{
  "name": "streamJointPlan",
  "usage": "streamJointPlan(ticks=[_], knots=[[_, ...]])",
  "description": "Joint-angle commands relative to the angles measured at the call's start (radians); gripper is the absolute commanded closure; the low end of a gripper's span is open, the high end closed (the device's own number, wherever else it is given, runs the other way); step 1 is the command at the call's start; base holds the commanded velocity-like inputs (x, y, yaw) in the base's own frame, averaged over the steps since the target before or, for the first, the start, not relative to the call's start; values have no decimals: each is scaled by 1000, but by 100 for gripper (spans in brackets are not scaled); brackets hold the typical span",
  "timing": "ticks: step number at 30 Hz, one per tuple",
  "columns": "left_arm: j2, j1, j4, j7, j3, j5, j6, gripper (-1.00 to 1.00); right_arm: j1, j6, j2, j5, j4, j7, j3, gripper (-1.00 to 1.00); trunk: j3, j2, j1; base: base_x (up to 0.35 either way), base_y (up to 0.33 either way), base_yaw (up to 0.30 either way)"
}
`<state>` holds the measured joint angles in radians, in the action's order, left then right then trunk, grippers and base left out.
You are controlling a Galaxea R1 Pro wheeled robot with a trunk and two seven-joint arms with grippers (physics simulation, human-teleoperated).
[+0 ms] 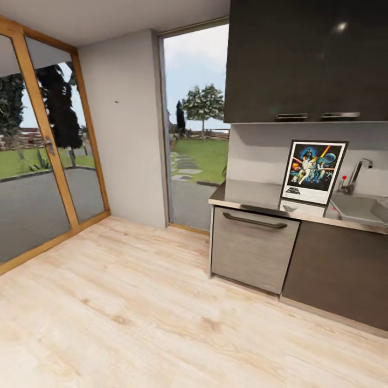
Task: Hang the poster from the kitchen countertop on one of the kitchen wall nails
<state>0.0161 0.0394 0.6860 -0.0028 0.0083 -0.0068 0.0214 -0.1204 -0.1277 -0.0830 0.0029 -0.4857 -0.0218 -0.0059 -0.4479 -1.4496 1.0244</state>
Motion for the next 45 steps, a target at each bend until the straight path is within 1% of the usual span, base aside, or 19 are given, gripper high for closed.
streamJointPlan(ticks=[1, 5, 13, 27, 31, 37, 42, 43, 44, 45], knots=[[0, 0, 1, 0, 1, -1, 2, -100, -1, -3, 0, 0, 1, -1, 0, -100, 0, 0, 1, 340, 0, -298], [0, 0, 1, 0, 1, -1, 2, -100, -1, -3, 0, 0, 1, -2, 0, -100, 1, 0, 1, 340, 0, -203], [-1, 0, 1, 0, 1, -1, 2, -100, -1, -3, 0, 0, 1, -2, 0, -100, 2, 0, 1, 340, 2, -88], [-2, 0, 1, 0, 1, -1, 1, -100, -1, -4, -3, 0, 1, -1, -2, -100, 9, 0, 1, 340, 90, -289], [-5, 0, 1, 0, 1, -1, 0, -100, -1, -28, -4, 0, 1, -2, -1, -100, 11, 0, 1, 322, 170, -257], [-8, 0, 0, 0, 1, -1, 1, -100, -1, -40, -4, 0, 2, -3, 0, -100, 12, 0, 1, 310, 184, -71], [-14, 0, 0, 0, 1, -1, 2, -100, -1, -43, -4, -1, 2, -3, -1, -100, 12, 0, 1, 330, 59, -4], [-14, 0, 0, 0, 1, -1, 1, -100, -1, -76, -4, -6, -3, -2, -13, -100, 12, 0, 1, 293, -143, 0], [-15, 0, 0, 1, 1, -1, 1, -100, -1, -89, -4, -7, -5, -2, -21, -100, 12, 0, 1, 287, -153, 0], [-23, 0, 0, 1, 1, -1, 2, -100, -1, -137, -2, -7, -86, 1, -66, -100, 12, 0, 1, 205, -143, 0]])
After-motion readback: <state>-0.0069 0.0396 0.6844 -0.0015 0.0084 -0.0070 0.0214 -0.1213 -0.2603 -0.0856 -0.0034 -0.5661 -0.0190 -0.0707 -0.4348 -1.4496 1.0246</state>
